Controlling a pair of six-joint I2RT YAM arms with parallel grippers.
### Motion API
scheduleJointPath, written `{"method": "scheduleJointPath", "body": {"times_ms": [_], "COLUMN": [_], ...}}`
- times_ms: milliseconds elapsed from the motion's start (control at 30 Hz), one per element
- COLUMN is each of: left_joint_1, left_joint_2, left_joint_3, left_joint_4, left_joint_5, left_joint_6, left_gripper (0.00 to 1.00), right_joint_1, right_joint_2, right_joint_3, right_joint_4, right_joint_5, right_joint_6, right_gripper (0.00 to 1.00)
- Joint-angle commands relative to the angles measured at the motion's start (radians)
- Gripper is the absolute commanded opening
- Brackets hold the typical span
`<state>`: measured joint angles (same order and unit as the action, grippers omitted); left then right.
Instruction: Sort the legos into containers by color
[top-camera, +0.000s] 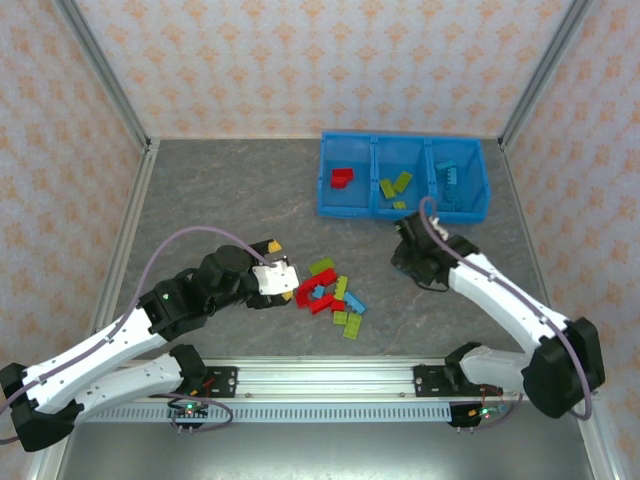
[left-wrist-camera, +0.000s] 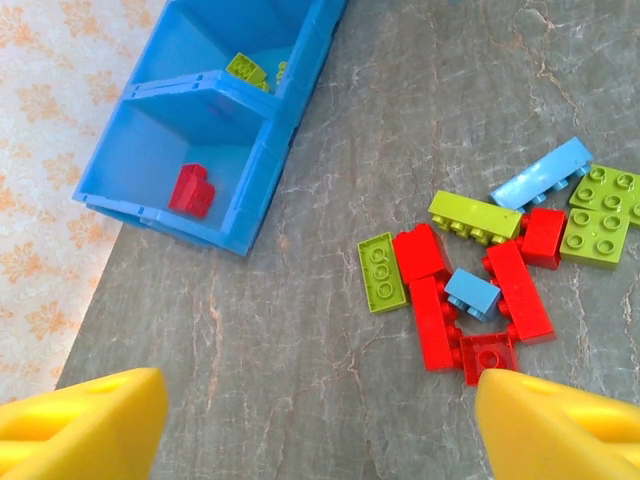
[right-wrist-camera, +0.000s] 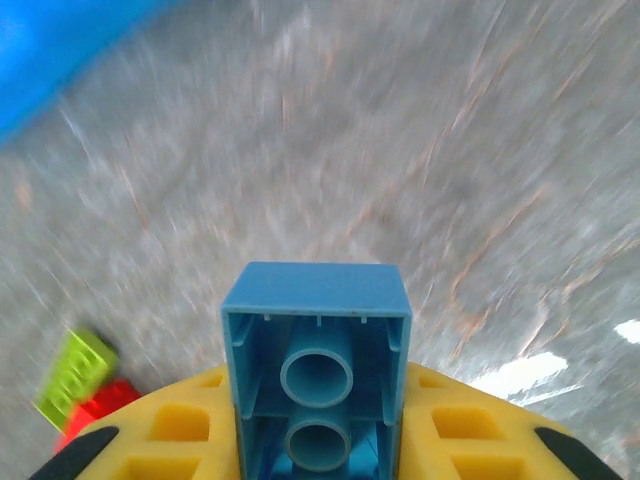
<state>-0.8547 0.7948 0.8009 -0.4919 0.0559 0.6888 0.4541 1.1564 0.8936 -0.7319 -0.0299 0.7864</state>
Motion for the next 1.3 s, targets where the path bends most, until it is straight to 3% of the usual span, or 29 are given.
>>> {"method": "scheduleJointPath", "body": {"times_ms": [0, 167, 400, 633, 767, 867, 1000, 1067, 1133, 1267], "left_joint_1": [0.014, 0.041, 0.051, 0.056, 0.057, 0.065, 0.066, 0.068, 0.068, 0.068], "left_joint_2": [-0.012, -0.024, -0.056, -0.056, -0.042, -0.019, 0.032, 0.071, 0.121, 0.268], "left_joint_3": [-0.011, -0.005, -0.023, -0.031, -0.033, -0.007, 0.061, 0.093, 0.130, 0.252], "left_joint_4": [0.039, 0.048, 0.048, 0.048, 0.052, 0.058, 0.070, 0.093, 0.084, -0.093], "left_joint_5": [0.027, 0.049, 0.037, 0.030, 0.029, 0.024, 0.031, 0.006, -0.100, -0.273], "left_joint_6": [-0.021, -0.038, -0.043, -0.041, -0.056, -0.121, -0.274, -0.410, -0.593, -0.906], "left_gripper": [0.81, 0.82, 0.82, 0.82, 0.83, 0.99, 1.00, 1.00, 1.00, 0.98], "right_joint_1": [-0.153, -0.398, -0.517, -0.537, -0.537, -0.535, -0.513, -0.478, -0.416, -0.225], "right_joint_2": [-0.010, 0.193, 0.632, 0.839, 0.758, 0.635, 0.435, 0.317, 0.213, 0.093], "right_joint_3": [0.118, 0.316, 0.679, 0.958, 0.900, 0.772, 0.585, 0.495, 0.438, 0.399], "right_joint_4": [-0.048, 0.040, 0.025, -0.136, -0.148, -0.118, -0.112, -0.111, -0.126, -0.241], "right_joint_5": [0.064, -0.029, -0.085, -0.065, -0.077, -0.151, -0.254, -0.312, -0.337, -0.357], "right_joint_6": [-0.140, -0.235, -0.267, -0.336, -0.344, -0.344, -0.350, -0.352, -0.360, -0.399], "right_gripper": [0.30, 0.29, 0.28, 0.59, 0.64, 0.67, 0.71, 0.73, 0.75, 0.78]}}
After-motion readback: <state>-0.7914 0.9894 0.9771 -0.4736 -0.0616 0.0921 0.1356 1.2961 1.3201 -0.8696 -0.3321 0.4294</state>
